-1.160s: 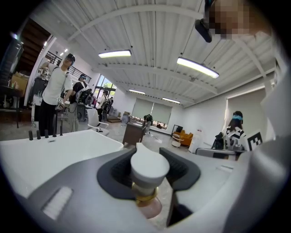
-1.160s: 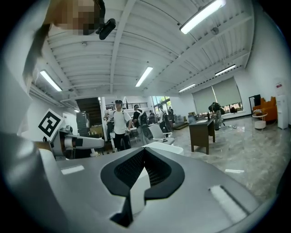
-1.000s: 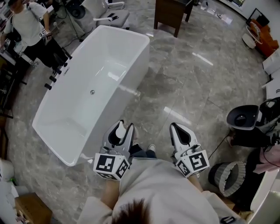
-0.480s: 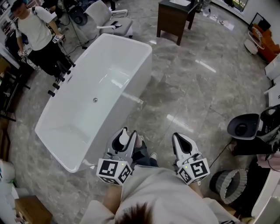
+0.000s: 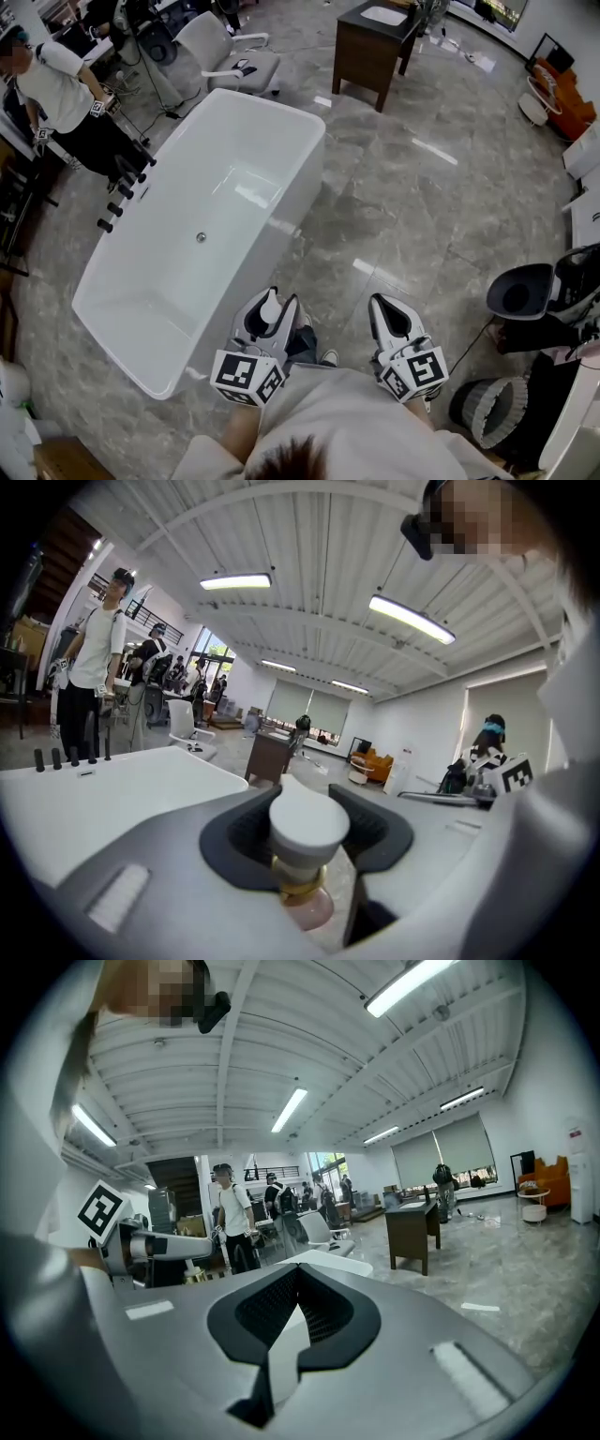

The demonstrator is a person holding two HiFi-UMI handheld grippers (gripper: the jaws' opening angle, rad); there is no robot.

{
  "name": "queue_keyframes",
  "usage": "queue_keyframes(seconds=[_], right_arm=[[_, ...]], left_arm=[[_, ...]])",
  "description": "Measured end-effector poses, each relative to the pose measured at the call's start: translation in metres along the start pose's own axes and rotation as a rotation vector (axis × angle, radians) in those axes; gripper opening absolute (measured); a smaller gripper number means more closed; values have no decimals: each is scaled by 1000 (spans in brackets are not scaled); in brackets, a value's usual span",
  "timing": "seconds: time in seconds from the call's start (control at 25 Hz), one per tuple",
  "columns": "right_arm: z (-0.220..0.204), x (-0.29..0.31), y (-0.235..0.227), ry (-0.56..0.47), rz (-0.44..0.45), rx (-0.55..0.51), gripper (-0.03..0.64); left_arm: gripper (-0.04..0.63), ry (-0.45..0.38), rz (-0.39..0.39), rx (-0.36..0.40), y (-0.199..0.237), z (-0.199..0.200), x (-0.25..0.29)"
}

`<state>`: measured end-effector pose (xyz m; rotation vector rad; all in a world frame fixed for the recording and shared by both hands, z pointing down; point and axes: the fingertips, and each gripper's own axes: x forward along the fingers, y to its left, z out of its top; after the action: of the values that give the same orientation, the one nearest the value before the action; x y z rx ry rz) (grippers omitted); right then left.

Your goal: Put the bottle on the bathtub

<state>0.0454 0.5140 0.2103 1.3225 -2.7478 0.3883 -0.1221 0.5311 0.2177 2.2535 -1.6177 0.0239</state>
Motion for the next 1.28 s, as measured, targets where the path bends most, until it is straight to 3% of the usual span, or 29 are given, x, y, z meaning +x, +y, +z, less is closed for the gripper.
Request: queue_keyframes(seconds=[0.44, 0.68, 1.28], right_arm=[[18, 75, 8, -42, -34, -1, -2], [25, 88, 4, -60, -88, 3, -2], [12, 112, -43, 33, -115, 34, -2]], left_arm=[[199, -17, -33, 29, 64, 37, 38], [199, -19, -53, 49, 85, 50, 48], [199, 14, 13, 15, 104, 53, 96]])
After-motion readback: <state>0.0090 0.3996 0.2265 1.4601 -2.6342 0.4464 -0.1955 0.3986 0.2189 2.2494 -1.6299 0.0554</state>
